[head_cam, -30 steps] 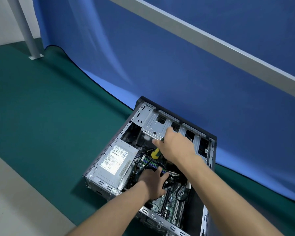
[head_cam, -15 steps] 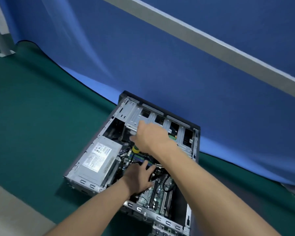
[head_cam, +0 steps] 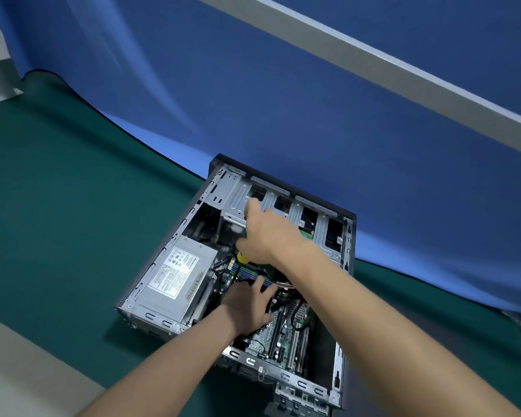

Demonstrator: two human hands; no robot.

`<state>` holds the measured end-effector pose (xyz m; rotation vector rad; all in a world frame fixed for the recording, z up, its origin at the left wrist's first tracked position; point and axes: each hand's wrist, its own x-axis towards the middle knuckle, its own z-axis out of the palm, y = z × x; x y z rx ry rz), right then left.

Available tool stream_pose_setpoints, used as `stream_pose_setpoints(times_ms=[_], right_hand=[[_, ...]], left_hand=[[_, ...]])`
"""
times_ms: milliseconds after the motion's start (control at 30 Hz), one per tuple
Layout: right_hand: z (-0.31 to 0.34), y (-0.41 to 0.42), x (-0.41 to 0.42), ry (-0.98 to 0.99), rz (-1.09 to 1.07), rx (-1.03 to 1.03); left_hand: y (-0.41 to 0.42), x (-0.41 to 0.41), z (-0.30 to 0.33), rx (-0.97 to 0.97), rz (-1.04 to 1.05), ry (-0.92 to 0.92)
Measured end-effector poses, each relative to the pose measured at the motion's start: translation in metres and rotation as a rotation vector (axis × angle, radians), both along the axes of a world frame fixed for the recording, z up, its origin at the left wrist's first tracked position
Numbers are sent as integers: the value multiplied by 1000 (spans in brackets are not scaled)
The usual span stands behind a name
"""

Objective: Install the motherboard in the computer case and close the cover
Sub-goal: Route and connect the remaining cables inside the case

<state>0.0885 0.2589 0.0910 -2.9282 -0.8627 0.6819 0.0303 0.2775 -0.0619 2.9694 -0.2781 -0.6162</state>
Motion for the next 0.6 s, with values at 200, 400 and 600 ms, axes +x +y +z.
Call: stream_pose_setpoints(times_ms=[200,400,600], right_hand=[[-3,-5,-1,-122,4,-44],[-4,-5,1,-119,-29,-60],[2,-9,5,9,-34,-97]], left_hand=[[1,1,-1,-35,18,2],[1,1,-1,-19,18,13],[-1,3,-3,-2,-10,20]])
